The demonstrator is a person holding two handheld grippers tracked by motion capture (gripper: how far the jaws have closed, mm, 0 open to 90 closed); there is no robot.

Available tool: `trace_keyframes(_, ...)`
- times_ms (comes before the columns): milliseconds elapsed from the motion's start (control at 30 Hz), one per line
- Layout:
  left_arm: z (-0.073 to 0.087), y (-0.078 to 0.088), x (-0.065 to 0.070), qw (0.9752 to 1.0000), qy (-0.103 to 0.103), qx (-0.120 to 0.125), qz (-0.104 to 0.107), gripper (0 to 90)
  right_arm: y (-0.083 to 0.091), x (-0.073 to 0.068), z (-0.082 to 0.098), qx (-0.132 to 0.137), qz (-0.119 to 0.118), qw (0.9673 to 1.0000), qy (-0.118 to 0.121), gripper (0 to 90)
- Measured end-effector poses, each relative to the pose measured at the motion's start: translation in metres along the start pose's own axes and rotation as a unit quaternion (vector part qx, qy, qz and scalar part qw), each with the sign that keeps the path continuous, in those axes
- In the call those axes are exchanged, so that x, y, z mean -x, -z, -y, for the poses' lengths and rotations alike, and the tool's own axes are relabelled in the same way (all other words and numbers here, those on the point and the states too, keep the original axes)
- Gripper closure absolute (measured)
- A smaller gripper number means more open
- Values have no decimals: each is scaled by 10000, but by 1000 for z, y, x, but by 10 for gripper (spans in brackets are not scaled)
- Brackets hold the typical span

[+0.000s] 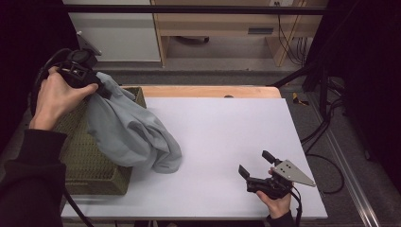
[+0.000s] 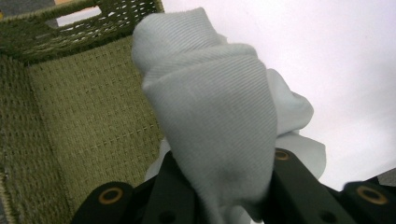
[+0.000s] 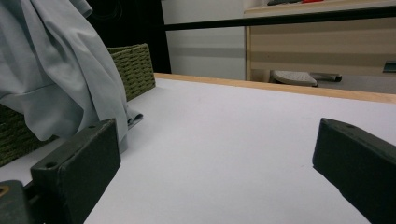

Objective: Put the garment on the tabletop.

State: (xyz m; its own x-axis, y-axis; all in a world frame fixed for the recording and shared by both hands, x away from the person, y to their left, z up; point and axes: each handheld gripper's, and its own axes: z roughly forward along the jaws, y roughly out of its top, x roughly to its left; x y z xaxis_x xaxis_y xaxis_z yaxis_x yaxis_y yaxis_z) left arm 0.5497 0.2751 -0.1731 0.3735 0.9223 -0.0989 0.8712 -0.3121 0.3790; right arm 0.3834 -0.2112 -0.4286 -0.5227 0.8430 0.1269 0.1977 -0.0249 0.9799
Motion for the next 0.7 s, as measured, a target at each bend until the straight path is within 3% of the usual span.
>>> trace_keyframes(333,-5,1,28,9993,-356,4,91,799,1,1,0,4,-42,10000,29,13)
trace_keyframes(533,-12,-3,56,9976,-659,57,196,802,2,0,0,-12,-27,10000,7,13)
trace_keyframes(700,-17,-8,83,9945,-1028,49,215,802,3,-1,-1,-25,-83,10000,-40,13)
